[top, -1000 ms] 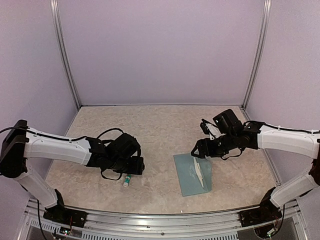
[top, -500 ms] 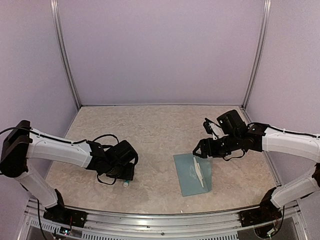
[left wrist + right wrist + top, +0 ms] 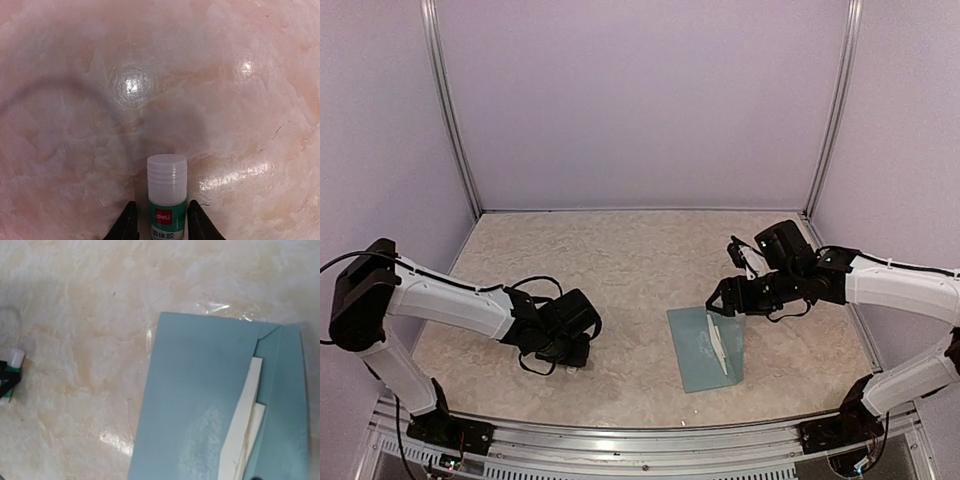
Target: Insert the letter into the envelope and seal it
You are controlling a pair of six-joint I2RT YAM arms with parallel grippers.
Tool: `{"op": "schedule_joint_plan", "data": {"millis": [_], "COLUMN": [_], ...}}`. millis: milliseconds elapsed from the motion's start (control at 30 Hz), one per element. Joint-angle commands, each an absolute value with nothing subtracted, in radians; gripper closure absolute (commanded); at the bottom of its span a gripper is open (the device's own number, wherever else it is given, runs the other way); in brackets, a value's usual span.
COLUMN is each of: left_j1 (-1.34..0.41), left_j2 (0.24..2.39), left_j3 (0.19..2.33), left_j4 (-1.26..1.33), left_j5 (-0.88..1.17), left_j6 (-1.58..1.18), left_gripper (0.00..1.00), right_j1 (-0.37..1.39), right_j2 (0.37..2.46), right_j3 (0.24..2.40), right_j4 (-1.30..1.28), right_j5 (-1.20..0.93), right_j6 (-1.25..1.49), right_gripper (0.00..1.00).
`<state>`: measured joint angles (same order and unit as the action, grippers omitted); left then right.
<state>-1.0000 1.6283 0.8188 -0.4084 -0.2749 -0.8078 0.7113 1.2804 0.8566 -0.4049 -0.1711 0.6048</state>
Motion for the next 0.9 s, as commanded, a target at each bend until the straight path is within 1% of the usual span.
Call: {"op": "schedule_joint_plan", "data": {"millis": [0, 100, 167, 300, 433, 533, 633, 733, 867], "left_j1": [-1.014, -1.018, -1.022, -1.026, -1.027, -1.029, -1.032, -1.037, -1.04], "left_j2": [1.655, 1.663, 1.66, 1.621, 1.543, 1.488, 1.438, 1.403, 1.371], "left_j3": [0.811, 0.811, 0.813, 0.833, 0.877, 0.893, 0.875, 0.849, 0.829], "left_j4": [-0.408, -0.41, -0.41, -0.383, -0.267, -0.144, 0.007, 0.132, 0.219], "left_j5": [-0.288, -0.296, -0.309, -0.334, -0.287, -0.191, -0.044, 0.108, 0.221], "left_j6": [-0.815, -0.816, -0.817, -0.793, -0.715, -0.624, -0.525, -0.463, -0.438], "left_gripper": [0.69, 0.78, 0.81, 0.84, 0.85, 0.85, 0.84, 0.84, 0.83], "right_j1": [0.714, 0.713, 0.714, 0.714, 0.714, 0.716, 0.727, 0.744, 0.78], "right_j2": [1.256, 1.255, 1.253, 1.238, 1.218, 1.218, 1.233, 1.25, 1.285], "right_j3": [0.85, 0.851, 0.853, 0.847, 0.84, 0.833, 0.834, 0.845, 0.875], "right_j4": [-0.387, -0.383, -0.377, -0.322, -0.233, -0.143, -0.051, -0.003, 0.047], "right_j5": [-0.164, -0.166, -0.171, -0.229, -0.348, -0.475, -0.574, -0.625, -0.668], "right_j6": [0.615, 0.616, 0.616, 0.604, 0.585, 0.589, 0.612, 0.632, 0.638], "right_gripper": [0.27, 0.28, 0.28, 0.28, 0.28, 0.27, 0.27, 0.31, 0.37]}}
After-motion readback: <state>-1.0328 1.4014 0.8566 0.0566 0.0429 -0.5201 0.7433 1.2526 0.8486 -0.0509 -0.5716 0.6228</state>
